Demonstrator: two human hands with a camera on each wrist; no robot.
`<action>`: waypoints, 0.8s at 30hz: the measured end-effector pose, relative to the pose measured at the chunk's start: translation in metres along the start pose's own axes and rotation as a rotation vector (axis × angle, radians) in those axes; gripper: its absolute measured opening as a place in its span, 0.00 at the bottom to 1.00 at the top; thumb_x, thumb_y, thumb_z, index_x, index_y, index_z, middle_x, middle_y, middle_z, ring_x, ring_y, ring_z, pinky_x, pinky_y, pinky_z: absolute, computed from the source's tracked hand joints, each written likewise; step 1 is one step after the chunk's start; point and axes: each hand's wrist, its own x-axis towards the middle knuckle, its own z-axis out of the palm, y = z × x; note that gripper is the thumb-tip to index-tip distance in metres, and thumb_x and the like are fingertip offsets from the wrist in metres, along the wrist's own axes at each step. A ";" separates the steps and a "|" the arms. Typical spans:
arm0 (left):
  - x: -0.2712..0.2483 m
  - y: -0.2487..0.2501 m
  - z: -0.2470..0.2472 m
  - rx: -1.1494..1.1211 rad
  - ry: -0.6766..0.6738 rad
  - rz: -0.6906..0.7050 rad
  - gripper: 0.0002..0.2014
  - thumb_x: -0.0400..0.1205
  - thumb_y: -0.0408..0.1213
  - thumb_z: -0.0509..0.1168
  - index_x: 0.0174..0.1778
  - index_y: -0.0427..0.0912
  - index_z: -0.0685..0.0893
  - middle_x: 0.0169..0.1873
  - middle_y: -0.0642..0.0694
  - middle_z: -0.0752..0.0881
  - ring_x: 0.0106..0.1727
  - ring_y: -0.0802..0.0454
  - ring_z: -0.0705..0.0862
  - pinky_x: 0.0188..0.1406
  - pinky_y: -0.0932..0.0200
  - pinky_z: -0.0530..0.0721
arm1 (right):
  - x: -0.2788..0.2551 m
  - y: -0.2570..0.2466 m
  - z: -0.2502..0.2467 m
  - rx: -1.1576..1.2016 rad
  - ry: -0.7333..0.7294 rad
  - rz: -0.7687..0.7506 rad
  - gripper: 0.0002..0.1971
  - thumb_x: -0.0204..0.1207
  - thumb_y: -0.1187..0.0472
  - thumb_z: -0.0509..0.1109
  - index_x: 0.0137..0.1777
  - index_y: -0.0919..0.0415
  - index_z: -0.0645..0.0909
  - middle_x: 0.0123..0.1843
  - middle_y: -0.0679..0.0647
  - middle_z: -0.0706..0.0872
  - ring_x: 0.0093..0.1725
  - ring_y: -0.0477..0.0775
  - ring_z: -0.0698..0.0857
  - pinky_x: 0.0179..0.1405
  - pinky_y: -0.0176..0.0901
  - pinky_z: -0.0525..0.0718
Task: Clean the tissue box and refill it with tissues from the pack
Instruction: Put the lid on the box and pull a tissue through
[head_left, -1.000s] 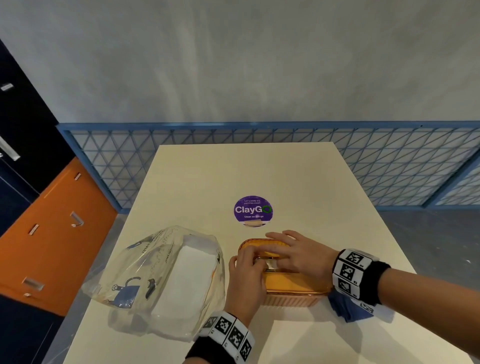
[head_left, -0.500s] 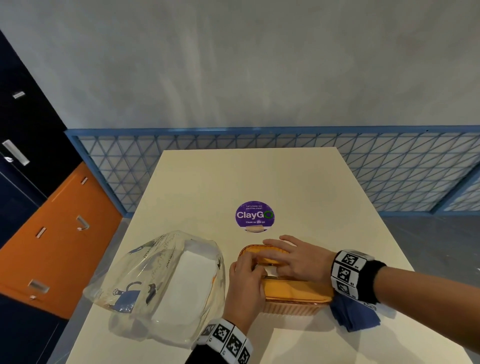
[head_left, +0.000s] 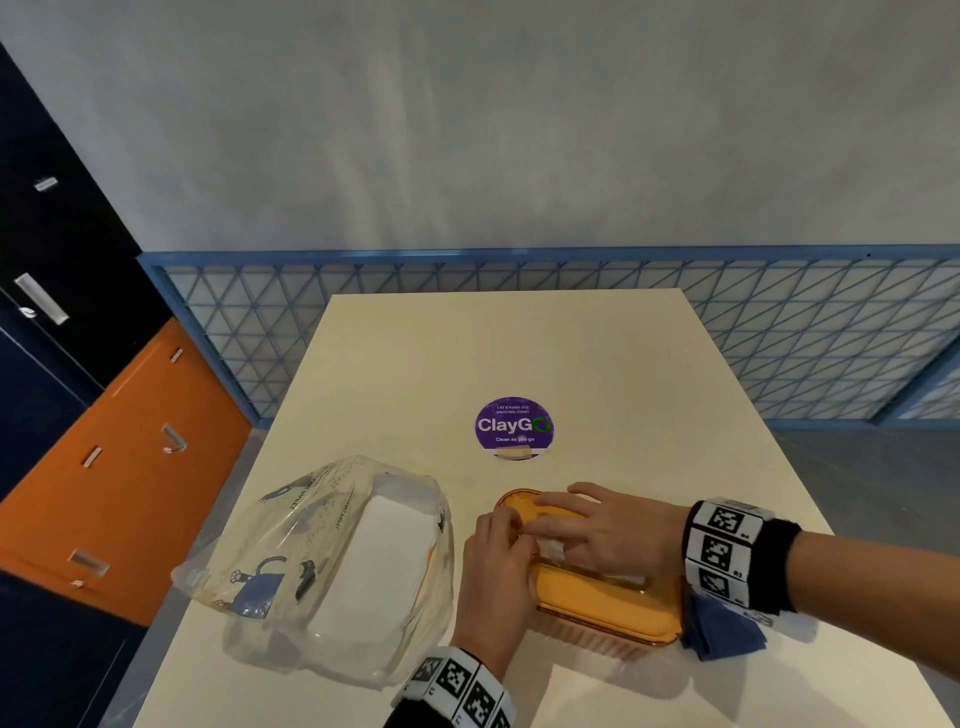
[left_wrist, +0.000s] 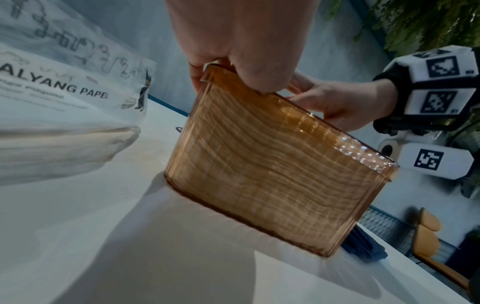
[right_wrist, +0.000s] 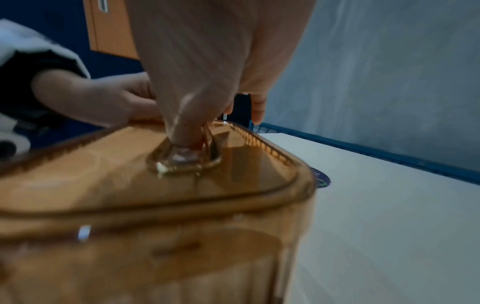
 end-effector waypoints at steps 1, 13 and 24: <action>0.000 0.000 0.001 0.013 0.004 -0.007 0.10 0.66 0.32 0.57 0.35 0.44 0.83 0.45 0.46 0.82 0.46 0.52 0.71 0.29 0.59 0.80 | 0.000 0.000 -0.001 0.014 0.018 0.027 0.11 0.58 0.52 0.82 0.39 0.49 0.86 0.70 0.51 0.81 0.69 0.60 0.81 0.54 0.51 0.88; 0.008 0.009 -0.010 -0.017 -0.157 -0.015 0.16 0.75 0.50 0.51 0.57 0.58 0.76 0.62 0.53 0.76 0.63 0.56 0.71 0.63 0.45 0.71 | -0.029 0.008 -0.027 0.659 0.162 0.604 0.13 0.81 0.62 0.59 0.63 0.56 0.76 0.70 0.52 0.76 0.67 0.51 0.75 0.66 0.41 0.74; 0.032 0.005 -0.008 -0.006 -0.311 0.069 0.12 0.81 0.49 0.59 0.60 0.55 0.77 0.67 0.57 0.70 0.69 0.56 0.65 0.65 0.56 0.58 | -0.026 -0.035 -0.011 0.790 -0.034 0.902 0.18 0.77 0.58 0.68 0.66 0.58 0.74 0.62 0.57 0.76 0.61 0.57 0.77 0.49 0.38 0.68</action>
